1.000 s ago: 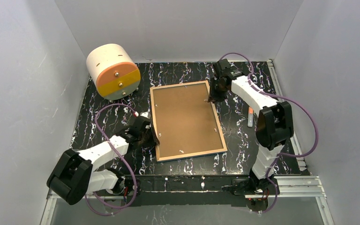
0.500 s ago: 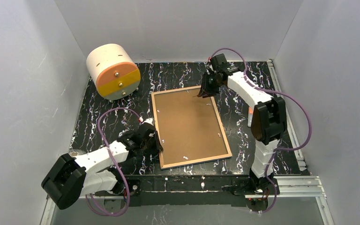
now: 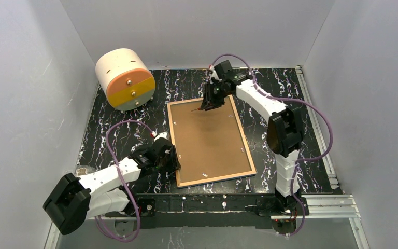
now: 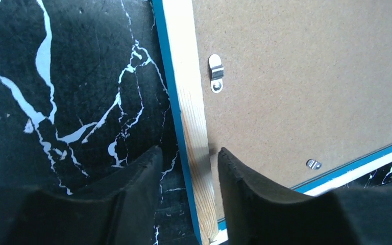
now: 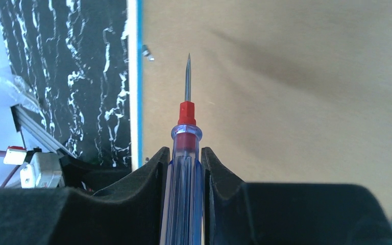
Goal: Take the photo out of the frame
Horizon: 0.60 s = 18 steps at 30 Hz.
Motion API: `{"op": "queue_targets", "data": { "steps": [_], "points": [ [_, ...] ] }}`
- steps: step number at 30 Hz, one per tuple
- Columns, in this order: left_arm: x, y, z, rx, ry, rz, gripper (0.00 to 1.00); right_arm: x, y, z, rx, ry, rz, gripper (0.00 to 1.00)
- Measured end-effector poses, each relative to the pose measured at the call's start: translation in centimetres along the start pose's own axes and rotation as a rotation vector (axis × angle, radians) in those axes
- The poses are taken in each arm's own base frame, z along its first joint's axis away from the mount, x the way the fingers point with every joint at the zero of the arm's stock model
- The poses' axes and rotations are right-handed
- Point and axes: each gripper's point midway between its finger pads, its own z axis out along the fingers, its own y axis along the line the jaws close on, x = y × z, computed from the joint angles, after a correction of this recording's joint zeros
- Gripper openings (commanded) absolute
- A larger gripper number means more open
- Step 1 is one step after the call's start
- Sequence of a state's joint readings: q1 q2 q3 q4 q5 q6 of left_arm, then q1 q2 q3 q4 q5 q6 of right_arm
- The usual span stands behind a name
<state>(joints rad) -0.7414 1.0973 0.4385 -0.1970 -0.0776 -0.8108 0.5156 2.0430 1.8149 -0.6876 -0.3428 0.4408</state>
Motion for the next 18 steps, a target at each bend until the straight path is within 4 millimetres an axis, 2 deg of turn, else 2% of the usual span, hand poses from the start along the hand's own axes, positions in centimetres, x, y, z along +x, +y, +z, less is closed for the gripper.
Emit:
{"op": "queue_targets", "data": {
  "steps": [3, 9, 13, 14, 18],
  "points": [
    [0.0, 0.4, -0.4, -0.020, -0.005, 0.000, 0.48, 0.9, 2.4, 1.2, -0.035, 0.022, -0.044, 0.01],
    [0.0, 0.9, -0.5, -0.053, -0.004, -0.012, 0.49, 3.8, 5.2, 3.3, -0.063, 0.088, -0.103, 0.01],
    [0.0, 0.7, -0.4, -0.055, -0.001, -0.020, 0.35, 4.5, 6.0, 3.5, -0.071, 0.098, -0.119, 0.01],
    [0.0, 0.6, -0.3, -0.052, 0.002, -0.025, 0.27, 4.4, 6.0, 3.5, -0.071, 0.097, -0.119, 0.01],
    [0.0, 0.0, 0.0, -0.032, 0.005, -0.041, 0.09, 4.3, 5.8, 3.4, -0.068, 0.093, -0.115, 0.01]
  ]
}}
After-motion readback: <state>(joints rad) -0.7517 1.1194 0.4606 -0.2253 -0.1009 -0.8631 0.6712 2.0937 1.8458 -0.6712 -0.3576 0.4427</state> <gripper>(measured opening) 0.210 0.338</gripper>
